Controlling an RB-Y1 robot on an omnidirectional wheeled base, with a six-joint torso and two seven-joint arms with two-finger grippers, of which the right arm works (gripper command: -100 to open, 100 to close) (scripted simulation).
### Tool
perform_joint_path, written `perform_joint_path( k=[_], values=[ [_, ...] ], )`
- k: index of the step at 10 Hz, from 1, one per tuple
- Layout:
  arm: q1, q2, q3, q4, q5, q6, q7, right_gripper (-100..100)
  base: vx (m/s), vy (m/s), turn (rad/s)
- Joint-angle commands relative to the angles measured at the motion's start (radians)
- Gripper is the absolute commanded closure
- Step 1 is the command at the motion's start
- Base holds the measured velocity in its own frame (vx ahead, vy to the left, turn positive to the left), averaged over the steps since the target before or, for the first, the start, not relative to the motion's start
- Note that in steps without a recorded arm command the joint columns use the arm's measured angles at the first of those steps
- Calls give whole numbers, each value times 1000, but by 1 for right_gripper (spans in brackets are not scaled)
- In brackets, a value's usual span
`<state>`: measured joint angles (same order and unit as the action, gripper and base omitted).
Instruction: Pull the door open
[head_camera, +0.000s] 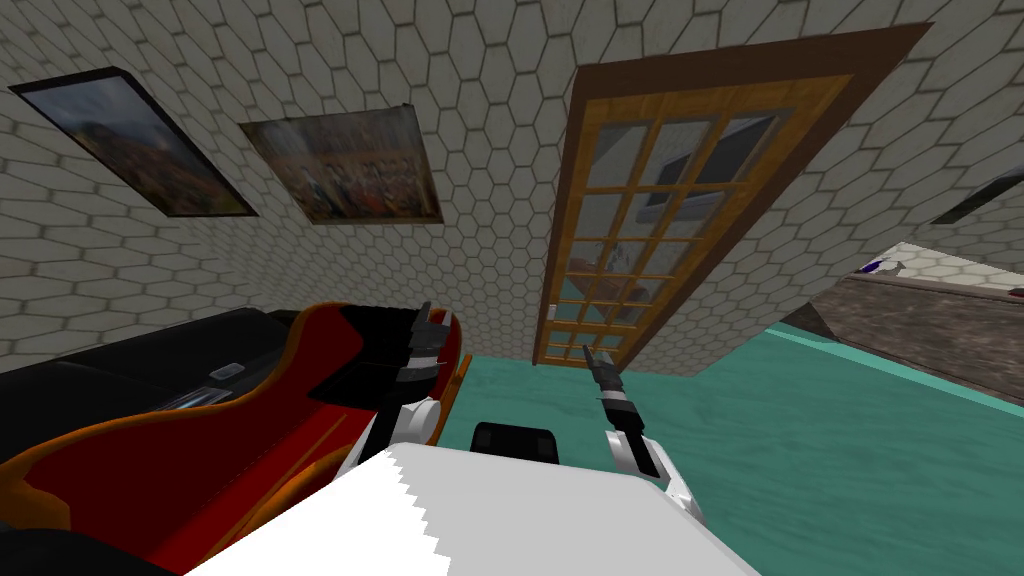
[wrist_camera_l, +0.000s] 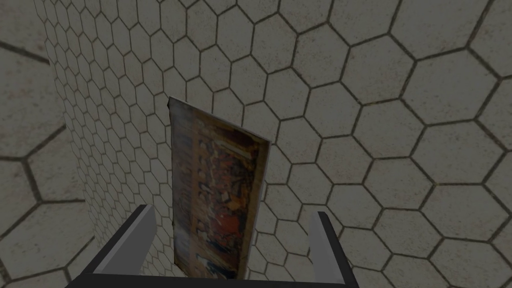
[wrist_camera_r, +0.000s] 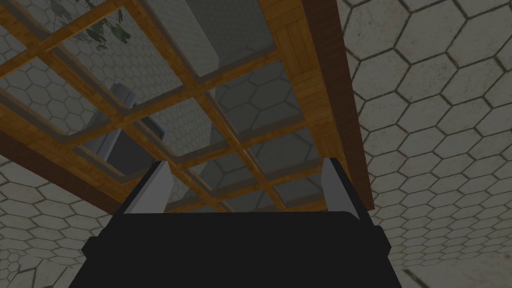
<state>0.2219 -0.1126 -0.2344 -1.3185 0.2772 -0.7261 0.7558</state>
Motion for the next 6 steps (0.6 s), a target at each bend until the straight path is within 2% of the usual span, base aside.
perform_joint_path(
  k=[1, 6],
  values=[
    [-11, -1, -6, 34, 14, -12, 25, -100, 93, 25, -21],
    [-40, -4, -26, 137, 55, -52, 93, -100, 98, 20, -22]
  ],
)
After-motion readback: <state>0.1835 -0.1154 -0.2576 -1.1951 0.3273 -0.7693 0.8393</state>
